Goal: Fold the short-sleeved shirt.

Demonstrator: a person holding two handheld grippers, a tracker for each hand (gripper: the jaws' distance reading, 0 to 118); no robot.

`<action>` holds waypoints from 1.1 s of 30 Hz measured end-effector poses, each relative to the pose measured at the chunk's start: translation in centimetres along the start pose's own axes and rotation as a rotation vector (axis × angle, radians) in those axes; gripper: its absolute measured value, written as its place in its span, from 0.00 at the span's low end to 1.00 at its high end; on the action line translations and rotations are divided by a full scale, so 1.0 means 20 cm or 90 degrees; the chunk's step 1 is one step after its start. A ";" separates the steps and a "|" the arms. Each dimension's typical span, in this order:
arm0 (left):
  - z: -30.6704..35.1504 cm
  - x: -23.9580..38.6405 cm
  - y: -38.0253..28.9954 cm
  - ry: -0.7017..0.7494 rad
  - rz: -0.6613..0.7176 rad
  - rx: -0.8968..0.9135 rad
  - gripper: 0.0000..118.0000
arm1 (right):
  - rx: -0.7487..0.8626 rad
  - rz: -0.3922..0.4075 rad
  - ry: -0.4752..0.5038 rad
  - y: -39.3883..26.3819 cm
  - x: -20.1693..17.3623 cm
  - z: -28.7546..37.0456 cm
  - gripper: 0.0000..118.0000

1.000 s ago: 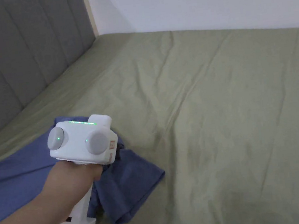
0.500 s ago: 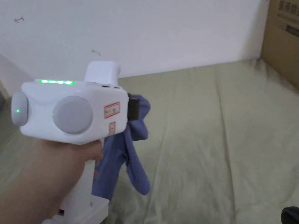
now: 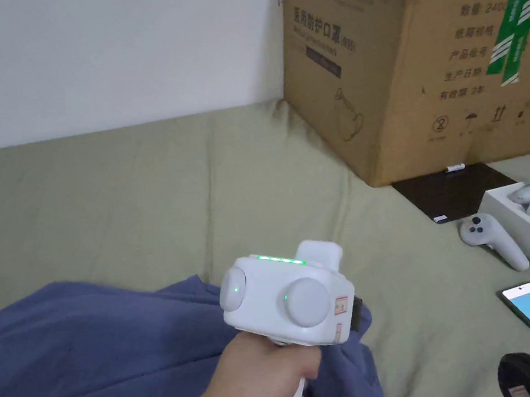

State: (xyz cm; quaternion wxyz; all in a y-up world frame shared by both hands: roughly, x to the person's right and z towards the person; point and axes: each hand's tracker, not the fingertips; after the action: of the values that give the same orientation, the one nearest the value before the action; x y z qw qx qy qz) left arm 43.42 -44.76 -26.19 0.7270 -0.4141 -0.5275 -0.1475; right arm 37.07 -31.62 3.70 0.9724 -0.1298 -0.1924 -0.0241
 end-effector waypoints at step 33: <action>1.97 -1.01 -1.44 0.420 0.240 0.393 0.00 | -0.046 0.074 0.151 -0.16 -0.44 -0.36 0.00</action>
State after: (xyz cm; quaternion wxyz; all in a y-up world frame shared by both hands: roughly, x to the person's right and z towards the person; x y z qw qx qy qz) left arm -8.78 -37.15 -27.42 0.9583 -0.1985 -0.2041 0.0263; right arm 31.20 -36.62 -5.33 0.9827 -0.1721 -0.0672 0.0099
